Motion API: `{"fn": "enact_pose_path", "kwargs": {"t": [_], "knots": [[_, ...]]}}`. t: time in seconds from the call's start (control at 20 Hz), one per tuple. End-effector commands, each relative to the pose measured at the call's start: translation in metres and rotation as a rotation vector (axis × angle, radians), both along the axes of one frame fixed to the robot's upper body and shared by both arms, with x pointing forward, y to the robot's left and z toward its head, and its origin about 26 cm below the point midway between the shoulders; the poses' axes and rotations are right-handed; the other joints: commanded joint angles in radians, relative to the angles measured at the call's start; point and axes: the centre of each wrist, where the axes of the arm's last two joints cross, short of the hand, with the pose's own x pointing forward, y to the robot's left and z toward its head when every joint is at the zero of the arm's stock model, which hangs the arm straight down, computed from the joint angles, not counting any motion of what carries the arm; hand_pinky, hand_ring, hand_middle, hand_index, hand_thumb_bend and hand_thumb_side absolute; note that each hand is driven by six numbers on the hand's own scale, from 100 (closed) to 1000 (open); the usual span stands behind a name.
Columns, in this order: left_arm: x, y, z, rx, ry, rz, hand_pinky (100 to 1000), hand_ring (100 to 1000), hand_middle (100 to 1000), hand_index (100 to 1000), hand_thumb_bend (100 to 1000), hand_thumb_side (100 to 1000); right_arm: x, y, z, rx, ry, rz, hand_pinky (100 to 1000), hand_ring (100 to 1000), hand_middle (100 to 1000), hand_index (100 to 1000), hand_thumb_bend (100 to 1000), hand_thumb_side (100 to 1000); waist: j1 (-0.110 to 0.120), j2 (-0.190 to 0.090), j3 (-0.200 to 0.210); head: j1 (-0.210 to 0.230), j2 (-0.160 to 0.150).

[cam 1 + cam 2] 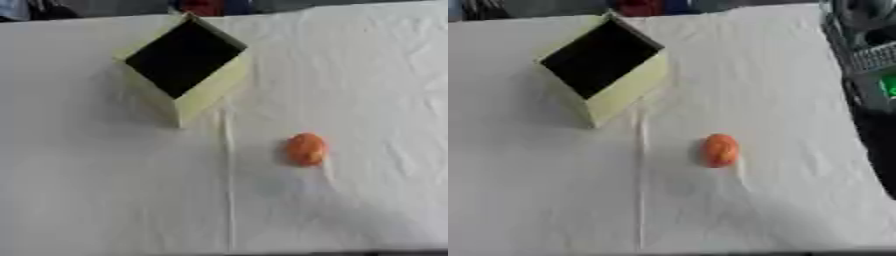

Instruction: Pick up objects on the table and place them in the box.

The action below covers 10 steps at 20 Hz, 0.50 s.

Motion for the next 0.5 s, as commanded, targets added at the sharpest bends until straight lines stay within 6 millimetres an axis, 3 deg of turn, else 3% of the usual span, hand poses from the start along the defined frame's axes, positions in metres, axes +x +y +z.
{"fn": "enact_pose_path", "kwargs": {"t": [0.05, 0.5], "knots": [[-0.0037, 0.0035, 0.0106, 0.038, -0.025, 0.007, 702, 610, 641, 763, 136, 832, -0.0025, -0.0019, 0.0069, -0.012, -0.022, -0.005, 880, 849, 762, 867, 100, 861, 0.0, -0.016, 0.001, 0.007, -0.009], [-0.0037, 0.0035, 0.0112, 0.043, -0.024, 0.005, 702, 609, 640, 763, 137, 832, -0.0011, 0.003, 0.0076, -0.06, -0.011, -0.002, 885, 856, 770, 867, 100, 868, -0.006, -0.019, 0.004, 0.016, -0.003]]}}
